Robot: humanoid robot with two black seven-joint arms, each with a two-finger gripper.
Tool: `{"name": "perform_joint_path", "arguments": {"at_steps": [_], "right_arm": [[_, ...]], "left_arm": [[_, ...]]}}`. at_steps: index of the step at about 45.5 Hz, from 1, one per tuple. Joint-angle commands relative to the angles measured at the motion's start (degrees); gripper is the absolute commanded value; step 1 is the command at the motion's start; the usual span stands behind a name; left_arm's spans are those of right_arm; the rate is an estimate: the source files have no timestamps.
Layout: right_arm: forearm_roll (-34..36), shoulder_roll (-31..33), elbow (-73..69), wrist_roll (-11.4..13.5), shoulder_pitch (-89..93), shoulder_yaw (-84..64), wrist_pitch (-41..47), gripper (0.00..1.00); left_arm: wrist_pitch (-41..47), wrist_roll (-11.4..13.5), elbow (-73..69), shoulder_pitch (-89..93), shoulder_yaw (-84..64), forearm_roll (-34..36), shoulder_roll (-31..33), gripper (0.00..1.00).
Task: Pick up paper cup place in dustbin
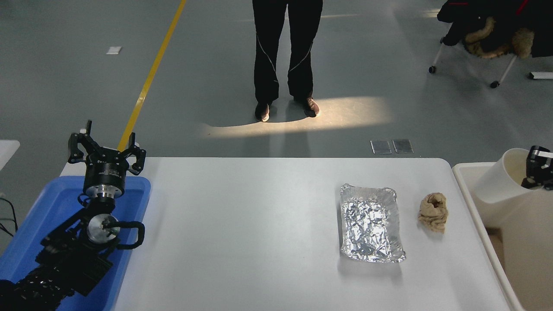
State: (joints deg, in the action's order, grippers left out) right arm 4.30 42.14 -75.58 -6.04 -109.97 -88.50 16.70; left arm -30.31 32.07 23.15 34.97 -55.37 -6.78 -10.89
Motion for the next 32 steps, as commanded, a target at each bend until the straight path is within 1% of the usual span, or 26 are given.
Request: {"name": "perform_joint_path", "arguments": {"at_steps": [1, 6, 10, 15, 19, 27, 32], "right_arm": [[11.2, 2.3, 20.2, 0.1, 31.3, 11.1, -6.9, 0.0], [14.2, 2.1, 28.1, 0.2, 43.1, 17.6, -8.3, 0.0], [14.9, 1.6, 33.6, 0.9, 51.0, 23.6, -9.4, 0.0], [14.8, 0.2, 39.1, 2.5, 59.3, 32.1, -11.4, 0.0], [14.8, -2.3, 45.0, 4.2, 65.7, 38.4, -12.9, 0.0], [14.9, -8.3, 55.2, 5.8, 73.6, 44.7, -13.1, 0.0], [14.9, -9.5, 56.8, 6.5, 74.2, 45.3, -13.4, 0.0]], "left_arm": [[0.0, 0.0, 0.0, 0.0, 0.0, 0.0, 0.0, 0.99], [0.0, 0.0, 0.1, 0.0, 0.0, 0.0, 0.0, 0.99], [0.0, 0.0, 0.0, 0.0, 0.0, 0.0, 0.0, 0.99], [0.0, 0.0, 0.0, 0.0, 0.0, 0.0, 0.0, 0.99], [0.0, 0.0, 0.1, 0.0, 0.0, 0.0, 0.0, 0.99], [0.0, 0.0, 0.0, 0.0, 0.0, 0.0, 0.0, 0.99], [0.0, 0.0, 0.1, 0.0, 0.0, 0.0, 0.0, 0.99]]}}
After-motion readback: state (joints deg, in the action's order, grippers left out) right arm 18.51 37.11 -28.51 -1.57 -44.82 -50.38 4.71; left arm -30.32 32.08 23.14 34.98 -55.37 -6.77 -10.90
